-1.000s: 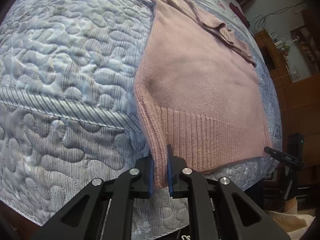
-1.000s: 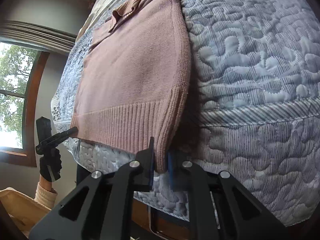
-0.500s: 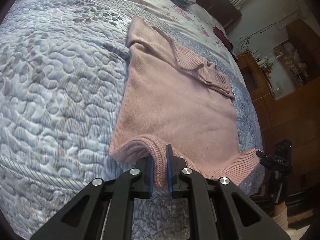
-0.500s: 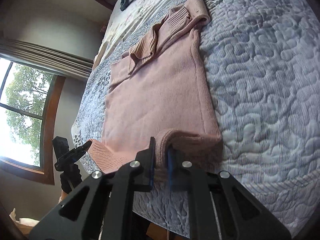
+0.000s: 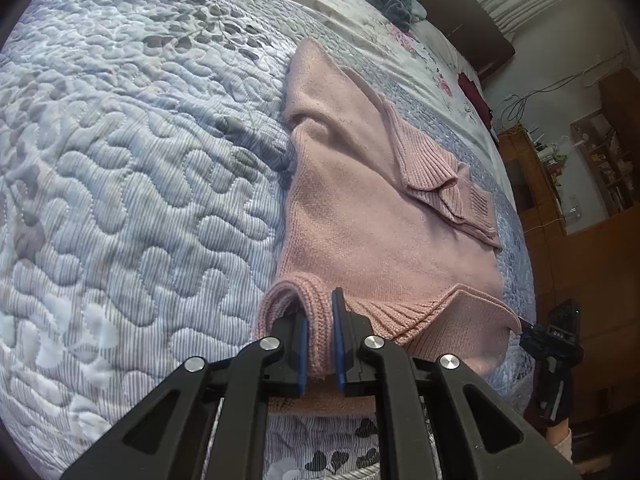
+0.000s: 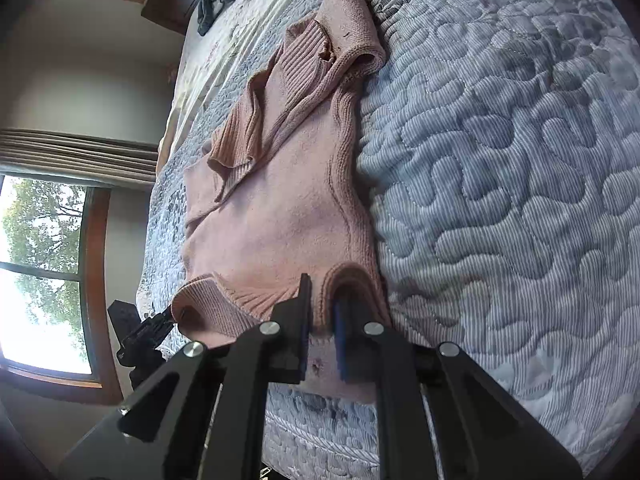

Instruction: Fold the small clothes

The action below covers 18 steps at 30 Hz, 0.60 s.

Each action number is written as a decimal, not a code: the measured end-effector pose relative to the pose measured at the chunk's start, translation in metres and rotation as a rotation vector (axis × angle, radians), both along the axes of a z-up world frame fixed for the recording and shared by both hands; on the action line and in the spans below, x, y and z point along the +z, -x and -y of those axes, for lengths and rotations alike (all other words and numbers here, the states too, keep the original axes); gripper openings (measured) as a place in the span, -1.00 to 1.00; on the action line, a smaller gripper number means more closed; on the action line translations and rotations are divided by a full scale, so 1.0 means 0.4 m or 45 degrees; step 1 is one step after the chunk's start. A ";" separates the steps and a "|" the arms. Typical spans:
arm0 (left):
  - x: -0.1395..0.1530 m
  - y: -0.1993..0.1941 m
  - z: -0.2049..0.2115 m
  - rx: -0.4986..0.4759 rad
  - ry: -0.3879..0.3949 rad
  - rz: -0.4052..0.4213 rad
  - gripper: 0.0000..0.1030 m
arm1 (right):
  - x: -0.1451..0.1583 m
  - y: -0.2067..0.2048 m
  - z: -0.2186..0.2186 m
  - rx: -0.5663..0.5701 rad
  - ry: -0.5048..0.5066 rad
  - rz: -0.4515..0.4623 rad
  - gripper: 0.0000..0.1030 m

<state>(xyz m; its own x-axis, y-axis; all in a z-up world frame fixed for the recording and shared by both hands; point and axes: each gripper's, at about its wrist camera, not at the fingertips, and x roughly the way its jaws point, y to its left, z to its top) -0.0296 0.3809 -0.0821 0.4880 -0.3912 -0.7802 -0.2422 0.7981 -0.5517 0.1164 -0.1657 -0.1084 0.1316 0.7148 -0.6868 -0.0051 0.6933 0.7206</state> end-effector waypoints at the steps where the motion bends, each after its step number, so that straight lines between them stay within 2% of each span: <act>1: -0.006 -0.007 0.000 0.000 0.002 -0.004 -0.80 | -0.006 -0.006 -0.002 0.002 -0.001 -0.005 -0.82; 6: -0.030 -0.032 -0.005 -0.015 0.016 -0.024 -0.75 | -0.028 -0.037 -0.010 0.024 0.016 -0.029 -0.81; 9: -0.035 -0.036 -0.023 -0.014 0.103 -0.038 -0.71 | -0.031 -0.042 -0.007 0.023 0.003 -0.052 -0.75; 10: -0.033 -0.033 -0.032 -0.012 0.143 -0.035 -0.68 | -0.030 -0.042 -0.003 0.023 -0.005 -0.054 -0.72; 12: -0.025 -0.021 -0.049 -0.007 0.198 -0.022 -0.44 | -0.021 -0.041 0.010 0.032 -0.006 -0.043 -0.65; 13: -0.017 -0.012 -0.058 0.001 0.202 -0.007 -0.37 | -0.015 -0.038 0.014 0.033 -0.002 -0.038 -0.57; 15: 0.001 0.005 -0.073 0.017 0.186 0.018 -0.12 | 0.002 -0.033 0.040 0.015 0.007 -0.013 -0.35; 16: 0.009 0.013 -0.079 0.016 0.167 0.027 -0.11 | 0.014 -0.031 0.052 0.004 0.037 0.019 -0.14; 18: 0.025 0.021 -0.085 0.003 0.106 0.035 -0.11 | 0.033 -0.028 0.065 0.001 0.126 0.068 -0.12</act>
